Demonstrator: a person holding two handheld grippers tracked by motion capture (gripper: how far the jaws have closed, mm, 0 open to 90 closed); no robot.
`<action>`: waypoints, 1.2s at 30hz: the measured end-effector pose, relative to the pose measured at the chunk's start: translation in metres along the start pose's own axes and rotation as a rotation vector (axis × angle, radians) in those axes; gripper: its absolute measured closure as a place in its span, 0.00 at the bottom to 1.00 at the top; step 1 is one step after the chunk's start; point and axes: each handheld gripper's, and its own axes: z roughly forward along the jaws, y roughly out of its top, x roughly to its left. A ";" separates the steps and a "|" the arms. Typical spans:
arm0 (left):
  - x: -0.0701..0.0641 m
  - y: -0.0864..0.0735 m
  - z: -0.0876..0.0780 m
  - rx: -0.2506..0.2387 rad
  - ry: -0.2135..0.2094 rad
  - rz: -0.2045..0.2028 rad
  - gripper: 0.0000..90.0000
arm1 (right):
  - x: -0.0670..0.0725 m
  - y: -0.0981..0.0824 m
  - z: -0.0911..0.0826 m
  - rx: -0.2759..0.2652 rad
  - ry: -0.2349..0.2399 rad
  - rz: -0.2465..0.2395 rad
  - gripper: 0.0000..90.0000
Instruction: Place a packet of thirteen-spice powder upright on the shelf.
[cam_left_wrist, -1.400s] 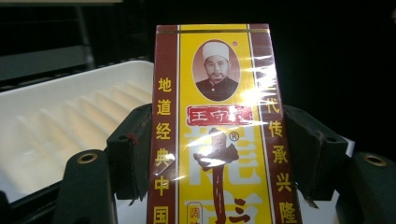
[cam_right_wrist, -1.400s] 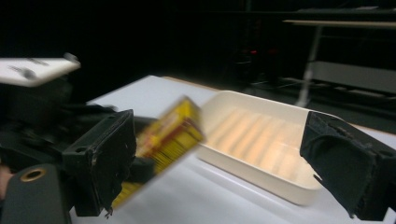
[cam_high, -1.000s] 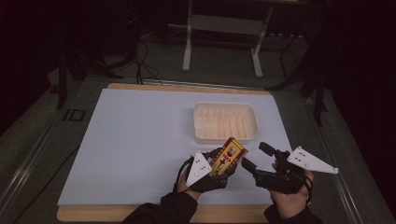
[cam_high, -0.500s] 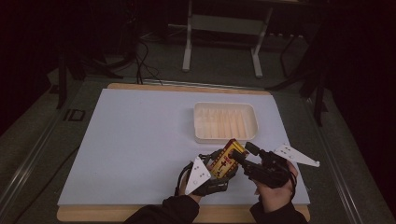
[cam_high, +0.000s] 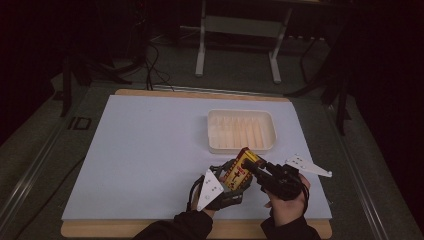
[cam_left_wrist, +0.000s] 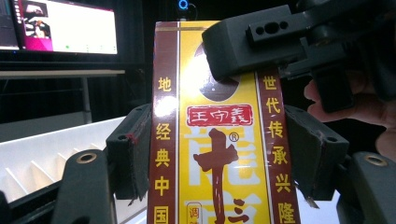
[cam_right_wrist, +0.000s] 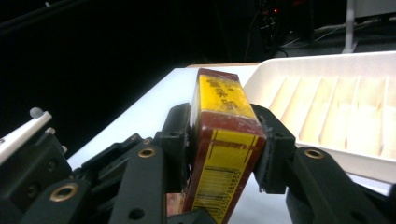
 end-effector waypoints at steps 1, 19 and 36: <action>0.000 0.000 0.000 0.000 0.000 0.000 0.36 | 0.000 0.000 0.000 0.000 0.000 0.000 0.71; 0.001 0.014 0.002 0.040 -0.064 -0.023 0.16 | 0.013 0.010 -0.001 0.009 -0.025 -0.079 0.75; 0.016 0.031 -0.017 0.170 -0.054 -0.063 0.01 | 0.004 0.034 0.003 -0.062 -0.128 -0.173 0.75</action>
